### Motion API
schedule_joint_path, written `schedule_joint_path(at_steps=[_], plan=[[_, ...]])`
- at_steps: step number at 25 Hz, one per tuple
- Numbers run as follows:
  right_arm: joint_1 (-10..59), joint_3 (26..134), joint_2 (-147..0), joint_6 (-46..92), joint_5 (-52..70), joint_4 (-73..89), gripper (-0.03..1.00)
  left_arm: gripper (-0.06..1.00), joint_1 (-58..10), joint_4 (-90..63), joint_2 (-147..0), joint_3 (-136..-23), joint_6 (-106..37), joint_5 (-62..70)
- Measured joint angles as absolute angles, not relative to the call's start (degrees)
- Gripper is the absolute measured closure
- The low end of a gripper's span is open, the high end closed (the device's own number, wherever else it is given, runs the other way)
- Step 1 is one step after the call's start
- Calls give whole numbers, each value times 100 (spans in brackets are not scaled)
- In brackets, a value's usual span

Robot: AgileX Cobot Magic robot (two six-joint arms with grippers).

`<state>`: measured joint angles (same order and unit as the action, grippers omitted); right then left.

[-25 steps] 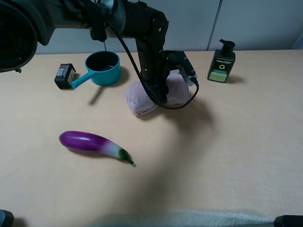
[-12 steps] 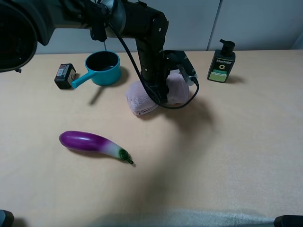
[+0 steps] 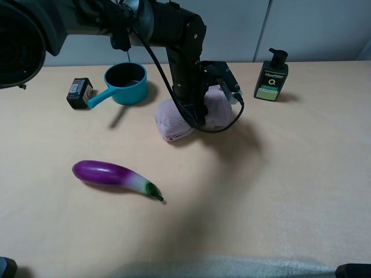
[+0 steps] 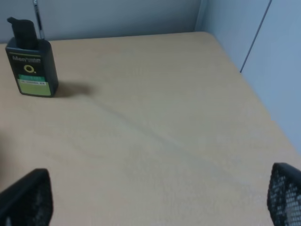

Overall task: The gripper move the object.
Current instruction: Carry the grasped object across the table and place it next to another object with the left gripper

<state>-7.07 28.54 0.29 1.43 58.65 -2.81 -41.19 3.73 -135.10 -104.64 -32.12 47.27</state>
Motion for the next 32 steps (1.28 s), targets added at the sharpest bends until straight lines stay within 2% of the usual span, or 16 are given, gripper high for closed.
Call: schedule_joint_path(at_steps=[4, 8, 32], plan=[[-707, 2854, 29, 143, 5865, -281, 27, 18, -4119, 378, -13510, -10464, -3212, 4564], [-707, 2854, 29, 143, 5865, -281, 27, 15, -4119, 389, -13510, -10464, -3200, 4557], [-707, 2854, 29, 143, 5865, -281, 27, 15, -4151, 492, -13673, -10470, -2934, 4488]])
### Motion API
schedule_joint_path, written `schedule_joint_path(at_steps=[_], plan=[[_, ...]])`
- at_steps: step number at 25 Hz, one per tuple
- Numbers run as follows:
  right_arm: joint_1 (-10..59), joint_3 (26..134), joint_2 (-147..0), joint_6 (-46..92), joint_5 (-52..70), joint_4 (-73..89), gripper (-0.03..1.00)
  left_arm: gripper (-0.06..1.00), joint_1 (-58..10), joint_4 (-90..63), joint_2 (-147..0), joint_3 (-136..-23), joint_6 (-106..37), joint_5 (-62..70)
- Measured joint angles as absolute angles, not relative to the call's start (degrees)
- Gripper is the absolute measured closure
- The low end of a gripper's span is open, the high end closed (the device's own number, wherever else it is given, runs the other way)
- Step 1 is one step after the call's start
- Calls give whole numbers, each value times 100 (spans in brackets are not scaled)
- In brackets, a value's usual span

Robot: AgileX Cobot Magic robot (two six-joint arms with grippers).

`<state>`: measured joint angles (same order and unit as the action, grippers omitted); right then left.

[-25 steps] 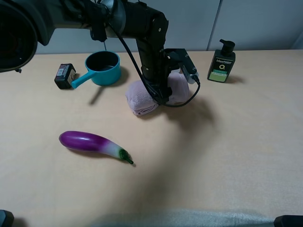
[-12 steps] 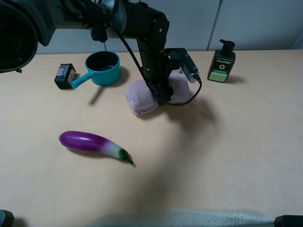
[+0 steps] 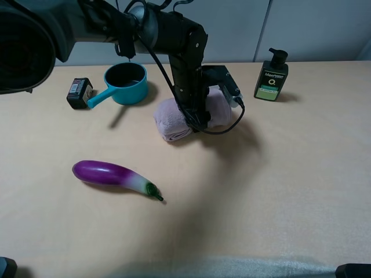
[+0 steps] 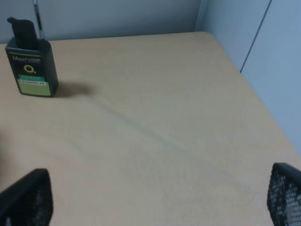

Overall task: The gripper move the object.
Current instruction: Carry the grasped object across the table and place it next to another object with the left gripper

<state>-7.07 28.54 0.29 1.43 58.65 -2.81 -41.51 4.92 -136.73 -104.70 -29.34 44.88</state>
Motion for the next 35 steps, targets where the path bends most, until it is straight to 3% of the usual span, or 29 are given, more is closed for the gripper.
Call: schedule_joint_path(at_steps=[14, 25, 35], plan=[[-707, 2854, 29, 143, 5865, -281, 27, 15, -4176, 497, -13692, -10477, -2929, 4415], [-707, 2854, 29, 143, 5865, -281, 27, 38, -4182, 497, -13692, -10477, -2763, 4475], [-707, 2854, 29, 143, 5865, -281, 27, 38, -4182, 497, -13697, -10572, -2516, 4635]])
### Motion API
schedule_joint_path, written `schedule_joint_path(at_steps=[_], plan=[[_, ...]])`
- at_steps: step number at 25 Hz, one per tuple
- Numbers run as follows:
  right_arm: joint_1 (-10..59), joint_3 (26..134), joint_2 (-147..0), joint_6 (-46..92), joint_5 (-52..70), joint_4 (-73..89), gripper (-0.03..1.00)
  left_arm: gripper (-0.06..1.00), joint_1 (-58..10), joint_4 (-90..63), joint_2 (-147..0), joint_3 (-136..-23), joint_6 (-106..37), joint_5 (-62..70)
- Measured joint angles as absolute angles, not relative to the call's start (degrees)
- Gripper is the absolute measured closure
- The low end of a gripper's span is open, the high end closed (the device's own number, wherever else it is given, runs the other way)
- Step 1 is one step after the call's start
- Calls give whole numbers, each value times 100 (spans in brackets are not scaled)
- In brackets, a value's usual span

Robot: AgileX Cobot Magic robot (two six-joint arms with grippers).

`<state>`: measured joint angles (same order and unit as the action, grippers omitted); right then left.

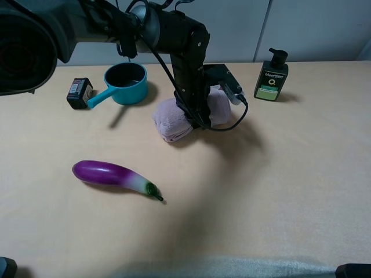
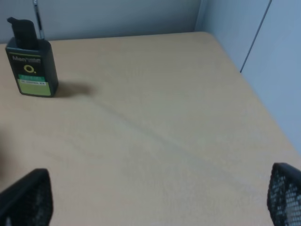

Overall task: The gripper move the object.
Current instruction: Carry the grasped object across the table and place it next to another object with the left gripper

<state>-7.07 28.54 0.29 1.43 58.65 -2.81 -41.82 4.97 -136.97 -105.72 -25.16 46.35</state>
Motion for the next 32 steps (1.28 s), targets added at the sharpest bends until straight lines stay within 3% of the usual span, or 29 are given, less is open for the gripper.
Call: schedule_joint_path(at_steps=[12, 23, 32], plan=[[-707, 2854, 29, 143, 5865, -281, 27, 38, -4145, 499, -13604, -11268, -2242, 5598], [-707, 2854, 29, 143, 5865, -281, 27, 38, -3834, 667, -12300, -11304, -1619, 6759], [-707, 2854, 29, 143, 5865, -281, 27, 39, -3728, 944, -11150, -10916, -1044, 6811]])
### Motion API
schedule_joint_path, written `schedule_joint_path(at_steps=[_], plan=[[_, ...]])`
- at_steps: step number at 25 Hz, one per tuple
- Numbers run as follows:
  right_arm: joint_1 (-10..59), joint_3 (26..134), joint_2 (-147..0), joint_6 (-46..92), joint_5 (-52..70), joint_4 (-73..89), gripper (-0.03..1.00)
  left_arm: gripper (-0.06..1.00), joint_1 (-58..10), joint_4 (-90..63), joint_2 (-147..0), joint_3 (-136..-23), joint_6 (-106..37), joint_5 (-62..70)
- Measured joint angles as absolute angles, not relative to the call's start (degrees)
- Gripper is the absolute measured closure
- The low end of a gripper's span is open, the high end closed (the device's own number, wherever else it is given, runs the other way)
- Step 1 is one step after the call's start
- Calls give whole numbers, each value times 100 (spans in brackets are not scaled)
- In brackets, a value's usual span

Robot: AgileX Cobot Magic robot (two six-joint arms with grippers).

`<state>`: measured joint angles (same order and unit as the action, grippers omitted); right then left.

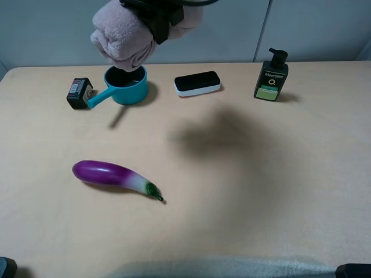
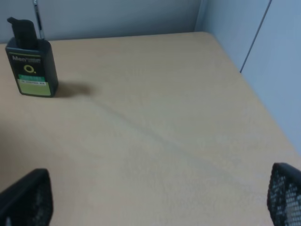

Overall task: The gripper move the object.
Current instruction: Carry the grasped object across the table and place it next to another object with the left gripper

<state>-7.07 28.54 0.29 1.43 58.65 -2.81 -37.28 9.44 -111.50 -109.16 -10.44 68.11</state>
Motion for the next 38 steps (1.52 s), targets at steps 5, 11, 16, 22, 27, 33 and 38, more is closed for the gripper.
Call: schedule_joint_path(at_steps=[5, 11, 16, 22, 27, 33, 38], plan=[[-707, 2854, 29, 143, 5865, -281, 27, 39, -3728, 949, -10420, -10183, -875, 6811], [-707, 2854, 29, 143, 5865, -281, 27, 39, -3632, 1014, -9555, -8845, -338, 6805], [-707, 2854, 29, 143, 5865, -281, 27, 39, -3339, 1322, -8865, -7680, 245, 6716], [-707, 2854, 29, 143, 5865, -281, 27, 39, -2819, 1398, -8175, -6344, 375, 6350], [-707, 2854, 29, 143, 5865, -281, 27, 39, -2325, 1367, -7810, -5432, 496, 5857], [-707, 2854, 29, 143, 5865, -281, 27, 39, -1837, 1373, -7718, -4680, 521, 5190], [-707, 2854, 29, 143, 5865, -281, 27, 39, -1536, 1368, -7718, -4249, 669, 4487]])
